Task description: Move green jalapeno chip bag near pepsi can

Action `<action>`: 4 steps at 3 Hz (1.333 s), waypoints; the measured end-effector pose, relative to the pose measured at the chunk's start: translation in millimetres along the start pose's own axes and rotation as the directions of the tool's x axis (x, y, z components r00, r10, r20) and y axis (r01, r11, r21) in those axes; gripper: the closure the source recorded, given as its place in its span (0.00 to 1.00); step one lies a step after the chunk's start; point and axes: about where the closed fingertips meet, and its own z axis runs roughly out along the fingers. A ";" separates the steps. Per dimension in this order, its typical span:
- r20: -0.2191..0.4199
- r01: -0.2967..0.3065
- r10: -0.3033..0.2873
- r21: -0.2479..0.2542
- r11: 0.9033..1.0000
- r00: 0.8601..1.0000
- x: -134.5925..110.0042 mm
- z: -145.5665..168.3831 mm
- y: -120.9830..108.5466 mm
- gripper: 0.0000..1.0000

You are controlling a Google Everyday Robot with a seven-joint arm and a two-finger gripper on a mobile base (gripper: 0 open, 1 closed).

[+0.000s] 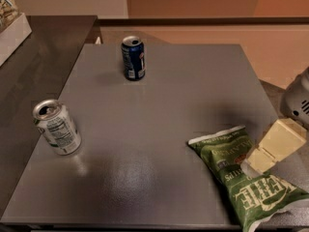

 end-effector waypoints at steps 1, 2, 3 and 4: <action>-0.019 -0.044 0.043 -0.031 0.999 0.999 8.9 16.5 17.7 0.00; -0.044 -0.048 0.045 -0.057 0.997 0.998 14.3 30.9 34.2 0.00; -0.067 -0.042 0.037 -0.072 0.997 0.997 20.5 41.8 46.0 0.00; -0.080 -0.034 0.029 -0.066 0.997 0.996 27.7 48.7 50.7 0.00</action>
Offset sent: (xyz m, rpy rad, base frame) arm -0.0480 0.0299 -0.0495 0.0151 0.1289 -0.0286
